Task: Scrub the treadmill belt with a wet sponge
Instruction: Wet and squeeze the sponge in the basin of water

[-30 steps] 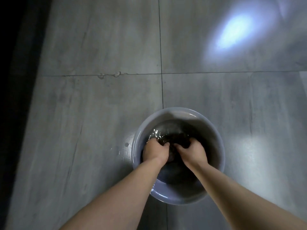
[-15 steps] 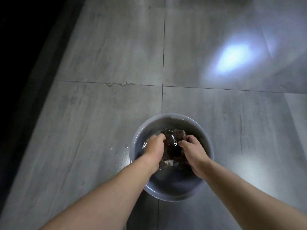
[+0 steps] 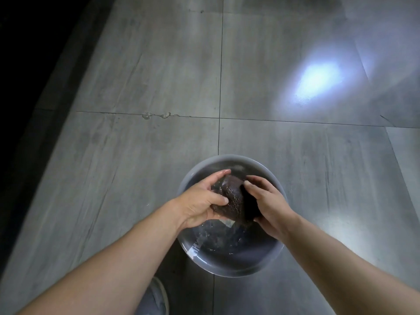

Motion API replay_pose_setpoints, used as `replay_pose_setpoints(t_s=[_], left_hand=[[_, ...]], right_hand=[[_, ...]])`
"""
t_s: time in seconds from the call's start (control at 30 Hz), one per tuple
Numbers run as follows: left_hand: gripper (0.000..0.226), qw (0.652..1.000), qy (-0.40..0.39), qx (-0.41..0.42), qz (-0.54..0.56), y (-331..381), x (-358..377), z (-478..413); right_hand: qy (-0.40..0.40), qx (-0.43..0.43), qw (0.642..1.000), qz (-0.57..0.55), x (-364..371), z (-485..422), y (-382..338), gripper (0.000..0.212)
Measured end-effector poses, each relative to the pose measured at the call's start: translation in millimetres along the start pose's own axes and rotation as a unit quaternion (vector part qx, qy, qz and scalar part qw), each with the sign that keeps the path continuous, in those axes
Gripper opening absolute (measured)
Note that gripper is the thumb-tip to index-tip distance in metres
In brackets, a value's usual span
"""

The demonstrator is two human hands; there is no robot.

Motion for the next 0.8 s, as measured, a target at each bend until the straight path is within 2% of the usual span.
replay_pose_setpoints(t_s=[0.07,0.13,0.2,0.23,0.3,0.37,0.43,0.53,0.57,0.63,0.7,0.73,0.8], left_hand=[[0.078,0.999,0.012,0.03,0.025,3.5,3.0,4.0],[0.081,0.997,0.018,0.058,0.042,4.6,6.8,4.6],[0.081,0.995,-0.002,0.095,-0.025,10.6,9.0,6.2],[0.08,0.985,-0.018,0.13,-0.115,15.1,7.2,5.6],[0.081,0.924,-0.036,0.185,-0.332,23.3,0.7,3.3],[0.087,0.86,-0.012,0.194,-0.471,27.9,-3.6,3.1],[0.088,0.815,0.016,0.217,-0.536,28.5,0.3,6.0],[0.054,0.776,0.048,0.249,-0.577,27.0,5.0,7.0],[0.04,0.768,0.06,0.254,-0.585,27.3,5.8,8.0],[0.019,0.747,0.09,0.261,-0.604,29.6,7.2,10.7],[0.016,0.738,0.105,0.267,-0.61,29.0,8.5,11.6],[0.016,0.748,0.101,0.258,-0.603,26.7,8.2,11.1],[0.012,0.8,0.071,0.234,-0.548,21.5,6.7,8.8]], right_hand=[[-0.017,-0.014,0.999,-0.025,4.4,4.7,2.3,0.023],[-0.068,-0.038,0.997,-0.006,10.7,12.9,2.3,0.03],[-0.117,-0.062,0.99,0.037,11.5,15.4,-1.4,0.042],[-0.14,-0.068,0.986,0.057,9.9,14.3,-4.3,0.048],[-0.172,-0.064,0.977,0.11,3.4,11.7,-9.3,0.057],[-0.177,-0.06,0.972,0.144,-4.6,8.1,-11.7,0.063],[-0.161,-0.075,0.971,0.158,-11.3,4.0,-12.1,0.071],[-0.136,-0.184,0.936,0.267,-11.6,4.1,-17.2,0.086],[-0.131,-0.213,0.922,0.297,-9.7,6.5,-19.4,0.083],[-0.122,-0.261,0.893,0.346,-6.6,8.9,-21.8,0.055],[-0.1,-0.271,0.879,0.379,-6.4,9.8,-21.7,0.025],[-0.094,-0.257,0.885,0.376,-8.0,8.9,-20.6,0.018],[-0.101,-0.201,0.921,0.318,-11.0,8.2,-16.9,0.012]])
Point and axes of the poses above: each hand's wrist, its own z-axis away from the middle knuckle, its own x-axis out of the palm, y = z × x, the point moved 4 cm from there along -z, towards the middle knuckle, and after that the axes turned 14 degrees about y, right-handed, at the moved point
